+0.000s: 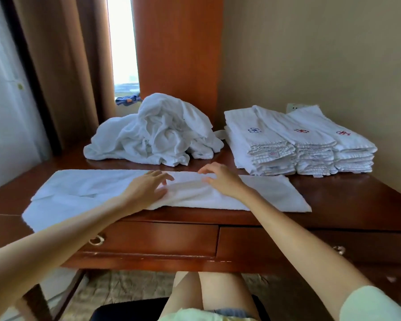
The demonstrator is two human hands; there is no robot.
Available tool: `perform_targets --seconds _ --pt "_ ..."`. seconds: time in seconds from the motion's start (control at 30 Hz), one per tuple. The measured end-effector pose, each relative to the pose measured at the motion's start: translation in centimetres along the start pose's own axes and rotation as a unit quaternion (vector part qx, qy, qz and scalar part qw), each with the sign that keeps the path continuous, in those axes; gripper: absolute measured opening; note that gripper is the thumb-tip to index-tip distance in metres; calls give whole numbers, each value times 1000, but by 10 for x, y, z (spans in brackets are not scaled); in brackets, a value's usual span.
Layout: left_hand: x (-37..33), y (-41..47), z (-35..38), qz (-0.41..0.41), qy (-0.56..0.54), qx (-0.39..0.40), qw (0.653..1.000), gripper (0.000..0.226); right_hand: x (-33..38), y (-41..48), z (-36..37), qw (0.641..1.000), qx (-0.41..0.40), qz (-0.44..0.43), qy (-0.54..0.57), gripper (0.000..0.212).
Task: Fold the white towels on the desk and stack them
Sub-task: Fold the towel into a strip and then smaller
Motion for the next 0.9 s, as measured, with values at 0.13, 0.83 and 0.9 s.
perform_targets --seconds 0.13,0.83,0.9 --pt "36 -69 -25 36 53 -31 997 48 73 20 61 985 144 -89 32 27" --pt "178 -205 -31 100 194 -29 975 79 135 45 125 967 209 -141 31 11" --pt "181 -209 -36 78 154 -39 984 66 131 44 124 965 222 -129 64 10"
Point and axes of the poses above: each hand's wrist, its own y-axis towards the middle knuckle, its own z-axis out of the palm, x = y × z, the point moved 3 cm from there along y, towards the middle knuckle, and after that the axes turned 8 degrees about y, right-handed, at the moved point
